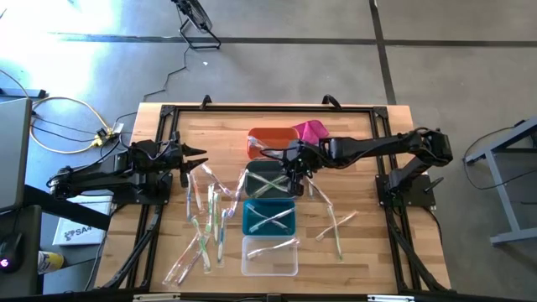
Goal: Pick & Place Toothbrushes
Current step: Put the purple toothbrush into the blue bin
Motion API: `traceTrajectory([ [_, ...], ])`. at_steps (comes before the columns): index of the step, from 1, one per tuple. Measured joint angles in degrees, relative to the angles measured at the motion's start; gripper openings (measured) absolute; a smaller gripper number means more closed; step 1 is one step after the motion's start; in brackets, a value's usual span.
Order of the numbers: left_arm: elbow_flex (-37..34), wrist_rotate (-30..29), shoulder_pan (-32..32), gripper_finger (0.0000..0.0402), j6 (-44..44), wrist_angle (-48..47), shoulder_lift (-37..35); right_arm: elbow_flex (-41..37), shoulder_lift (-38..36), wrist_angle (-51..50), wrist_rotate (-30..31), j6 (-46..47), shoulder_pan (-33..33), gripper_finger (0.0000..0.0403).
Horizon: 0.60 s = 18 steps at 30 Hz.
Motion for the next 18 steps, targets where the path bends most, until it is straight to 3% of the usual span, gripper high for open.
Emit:
traceTrajectory([
  [18,0.0,0.0,0.0,0.0113,0.0,-0.3,0.0,-1.6,-4.4,-2.9,0.1,0.7,0.4,0.0003],
])
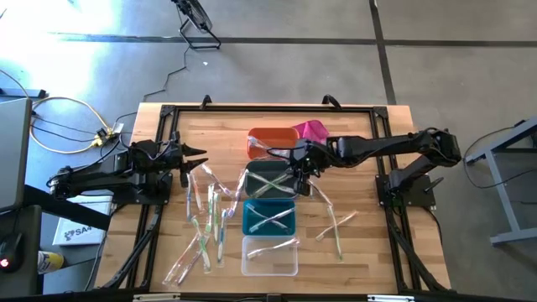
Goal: Pick & Place Toothbrushes
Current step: Put the purple toothbrush into the blue bin
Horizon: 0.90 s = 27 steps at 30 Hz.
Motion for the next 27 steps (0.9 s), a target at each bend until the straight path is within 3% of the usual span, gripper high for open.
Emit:
traceTrajectory([
  [14,0.0,0.0,0.0,0.0113,0.0,0.0,0.0,-24.4,-22.3,23.0,3.1,5.4,0.0,0.0004],
  [21,0.0,0.0,0.0,0.0113,0.0,0.0,0.0,-29.5,-29.6,23.2,8.1,5.5,1.2,0.0004],
  [27,0.0,0.0,0.0,0.0113,0.0,0.0,0.0,-32.1,-32.2,23.1,8.8,6.9,2.0,0.0004],
])
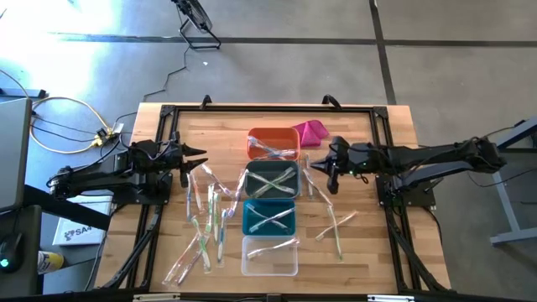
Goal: Pick & Place Toothbrushes
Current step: Put the purple toothbrush into the blue bin
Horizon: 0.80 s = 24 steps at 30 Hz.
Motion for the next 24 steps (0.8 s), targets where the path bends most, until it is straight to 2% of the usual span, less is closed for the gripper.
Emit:
traceTrajectory([
  [9,0.0,0.0,0.0,0.0113,0.0,0.0,0.0,-1.1,0.0,0.1,0.0,3.0,0.0,0.0004],
  [17,0.0,0.0,0.0,0.0113,0.0,0.5,0.0,-1.1,0.0,-0.4,1.6,11.4,0.0,0.0004],
  [24,0.0,0.0,0.0,0.0113,0.5,0.5,0.0,-1.0,0.0,-2.8,1.7,11.8,0.0,0.0004],
])
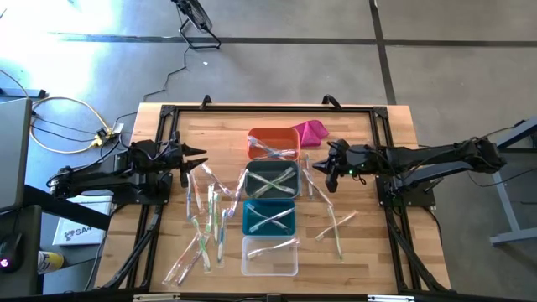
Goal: Pick & Place Toothbrushes
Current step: Put the purple toothbrush into the blue bin
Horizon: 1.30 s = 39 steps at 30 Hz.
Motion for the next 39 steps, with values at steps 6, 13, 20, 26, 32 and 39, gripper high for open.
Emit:
traceTrajectory([
  [6,0.0,0.0,0.0,0.0113,0.6,0.0,0.0,0.0,0.0,-1.7,2.0,5.0,0.0,0.0004],
  [13,0.0,0.0,0.0,0.0113,1.0,0.0,0.0,0.0,0.1,-7.7,6.9,13.7,0.0,0.0003],
  [20,0.0,-0.2,0.0,0.0113,1.0,1.3,0.0,4.3,4.4,-11.7,7.2,13.7,0.0,0.0003],
  [26,0.0,-0.2,0.0,0.0113,1.0,2.4,0.0,9.6,9.7,-19.4,3.5,11.9,0.0,0.0003],
  [32,0.0,-0.2,0.0,0.0113,2.2,2.4,0.0,9.9,11.3,-21.4,-3.7,12.0,0.0,0.0003],
  [39,0.0,-0.2,0.0,0.0113,2.3,2.5,0.0,9.9,11.4,-21.3,-5.4,12.0,0.0,0.0006],
])
